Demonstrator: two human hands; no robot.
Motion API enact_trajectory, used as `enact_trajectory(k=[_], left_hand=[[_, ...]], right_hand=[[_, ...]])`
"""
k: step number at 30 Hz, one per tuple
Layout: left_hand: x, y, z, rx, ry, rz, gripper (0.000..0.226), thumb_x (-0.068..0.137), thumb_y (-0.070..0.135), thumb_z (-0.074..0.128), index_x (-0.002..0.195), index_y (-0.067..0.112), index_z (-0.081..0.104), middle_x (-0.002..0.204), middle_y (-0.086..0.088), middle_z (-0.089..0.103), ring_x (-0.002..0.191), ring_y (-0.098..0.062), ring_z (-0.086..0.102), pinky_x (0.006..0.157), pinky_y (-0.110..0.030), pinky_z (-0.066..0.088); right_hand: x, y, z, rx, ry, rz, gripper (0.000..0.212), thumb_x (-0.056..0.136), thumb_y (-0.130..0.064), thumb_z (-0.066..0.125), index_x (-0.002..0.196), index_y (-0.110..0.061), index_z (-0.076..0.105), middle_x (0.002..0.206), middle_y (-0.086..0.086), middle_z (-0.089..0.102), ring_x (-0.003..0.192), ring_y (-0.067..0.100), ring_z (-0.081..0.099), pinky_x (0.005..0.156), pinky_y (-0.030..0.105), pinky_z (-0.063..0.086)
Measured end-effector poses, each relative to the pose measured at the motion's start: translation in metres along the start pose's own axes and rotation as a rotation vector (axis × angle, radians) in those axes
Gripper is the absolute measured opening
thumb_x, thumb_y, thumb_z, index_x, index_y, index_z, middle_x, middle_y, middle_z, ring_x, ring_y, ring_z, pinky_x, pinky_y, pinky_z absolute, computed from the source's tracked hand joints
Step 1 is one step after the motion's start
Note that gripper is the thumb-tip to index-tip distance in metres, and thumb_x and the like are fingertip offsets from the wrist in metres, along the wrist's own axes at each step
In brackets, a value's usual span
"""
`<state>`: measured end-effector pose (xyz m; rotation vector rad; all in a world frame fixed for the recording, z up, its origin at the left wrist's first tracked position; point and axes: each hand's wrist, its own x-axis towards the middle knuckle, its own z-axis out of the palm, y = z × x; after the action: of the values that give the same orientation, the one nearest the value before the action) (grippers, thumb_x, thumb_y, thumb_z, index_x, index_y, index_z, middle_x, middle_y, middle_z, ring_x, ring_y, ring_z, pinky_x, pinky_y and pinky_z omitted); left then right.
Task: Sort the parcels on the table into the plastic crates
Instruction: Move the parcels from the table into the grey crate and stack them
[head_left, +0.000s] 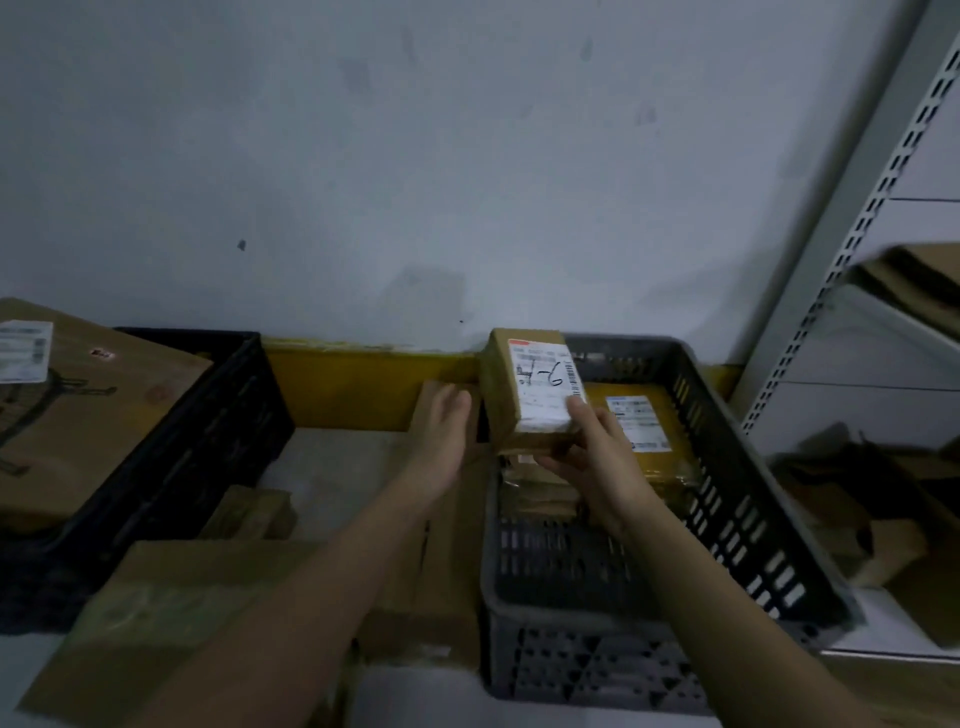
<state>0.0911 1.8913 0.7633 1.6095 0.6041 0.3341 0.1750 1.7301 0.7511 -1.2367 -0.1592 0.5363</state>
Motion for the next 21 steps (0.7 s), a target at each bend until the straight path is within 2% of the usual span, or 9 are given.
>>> enact_trajectory(k=[1, 4, 7, 9, 14, 16, 18, 19, 21], left_hand=[[-0.003, -0.007, 0.011, 0.070, 0.003, -0.004, 0.051, 0.106, 0.044, 0.034, 0.154, 0.028, 0.025, 0.153, -0.001, 0.039, 0.137, -0.025, 0.042, 0.106, -0.039, 0.039], [-0.007, -0.030, 0.034, 0.152, -0.046, -0.050, 0.061, 0.105, 0.039, 0.043, 0.158, 0.027, 0.016, 0.161, -0.002, 0.025, 0.145, -0.025, 0.029, 0.110, -0.037, 0.031], [-0.005, -0.041, 0.047, 0.282, -0.100, -0.020, 0.066, 0.103, 0.036, 0.049, 0.157, 0.028, 0.013, 0.162, 0.000, 0.023, 0.145, -0.023, 0.029, 0.105, -0.031, 0.031], [0.003, -0.047, 0.053, 0.369, -0.124, -0.014, 0.069, 0.102, 0.035, 0.050, 0.157, 0.033, 0.008, 0.162, -0.002, 0.021, 0.141, -0.025, 0.035, 0.097, -0.028, 0.035], [0.013, -0.063, 0.059, 0.495, -0.116, 0.077, 0.079, 0.098, 0.018, 0.054, 0.156, 0.039, 0.005, 0.150, -0.004, 0.043, 0.119, -0.020, 0.054, 0.091, -0.031, 0.048], [0.015, -0.067, 0.058, 0.495, -0.091, 0.042, 0.084, 0.097, 0.010, 0.053, 0.157, 0.036, 0.000, 0.135, -0.007, 0.057, 0.090, -0.015, 0.059, 0.066, -0.025, 0.048], [0.017, -0.069, 0.057, 0.520, -0.058, 0.024, 0.087, 0.096, 0.006, 0.051, 0.158, 0.034, -0.003, 0.103, -0.010, 0.065, 0.062, -0.012, 0.050, 0.047, -0.023, 0.034], [0.017, -0.069, 0.057, 0.530, -0.049, 0.027, 0.087, 0.096, 0.006, 0.051, 0.158, 0.034, -0.003, 0.087, -0.006, 0.061, 0.056, -0.012, 0.046, 0.044, -0.023, 0.030], [0.016, -0.070, 0.059, 0.534, -0.038, 0.054, 0.086, 0.096, 0.006, 0.051, 0.157, 0.035, -0.002, 0.075, 0.003, 0.053, 0.054, -0.011, 0.046, 0.044, -0.024, 0.029]], right_hand=[[-0.001, 0.001, -0.014, 0.027, 0.049, 0.006, 0.037, 0.097, -0.037, 0.059, 0.126, -0.014, 0.051, 0.122, 0.011, 0.063, 0.110, 0.028, 0.065, 0.083, 0.040, 0.060], [-0.002, 0.006, -0.055, 0.081, 0.177, 0.014, 0.038, 0.098, -0.035, 0.058, 0.128, -0.014, 0.048, 0.122, 0.009, 0.062, 0.110, 0.026, 0.064, 0.085, 0.043, 0.059], [0.001, 0.012, -0.091, 0.094, 0.322, 0.015, 0.037, 0.097, -0.033, 0.061, 0.125, -0.015, 0.045, 0.121, 0.008, 0.059, 0.108, 0.025, 0.062, 0.081, 0.041, 0.058], [0.006, 0.017, -0.111, 0.098, 0.376, 0.046, 0.045, 0.096, -0.033, 0.063, 0.130, -0.012, 0.044, 0.125, 0.010, 0.058, 0.110, 0.025, 0.062, 0.085, 0.043, 0.057], [0.029, 0.027, -0.139, 0.079, 0.388, 0.107, 0.060, 0.092, -0.035, 0.067, 0.142, -0.010, 0.044, 0.129, 0.012, 0.062, 0.111, 0.025, 0.065, 0.080, 0.037, 0.059], [0.043, 0.023, -0.137, 0.032, 0.400, 0.101, 0.060, 0.091, -0.039, 0.067, 0.140, -0.011, 0.047, 0.127, 0.011, 0.064, 0.109, 0.024, 0.066, 0.079, 0.037, 0.059], [0.057, 0.015, -0.129, -0.043, 0.409, 0.093, 0.060, 0.089, -0.047, 0.066, 0.137, -0.015, 0.048, 0.125, 0.010, 0.065, 0.108, 0.025, 0.066, 0.083, 0.042, 0.058], [0.064, 0.010, -0.126, -0.079, 0.415, 0.089, 0.060, 0.089, -0.049, 0.065, 0.135, -0.016, 0.047, 0.124, 0.009, 0.064, 0.108, 0.026, 0.065, 0.085, 0.045, 0.058], [0.076, 0.001, -0.117, -0.134, 0.398, 0.077, 0.056, 0.093, -0.046, 0.062, 0.135, -0.015, 0.042, 0.123, 0.007, 0.061, 0.108, 0.025, 0.064, 0.089, 0.048, 0.057]])
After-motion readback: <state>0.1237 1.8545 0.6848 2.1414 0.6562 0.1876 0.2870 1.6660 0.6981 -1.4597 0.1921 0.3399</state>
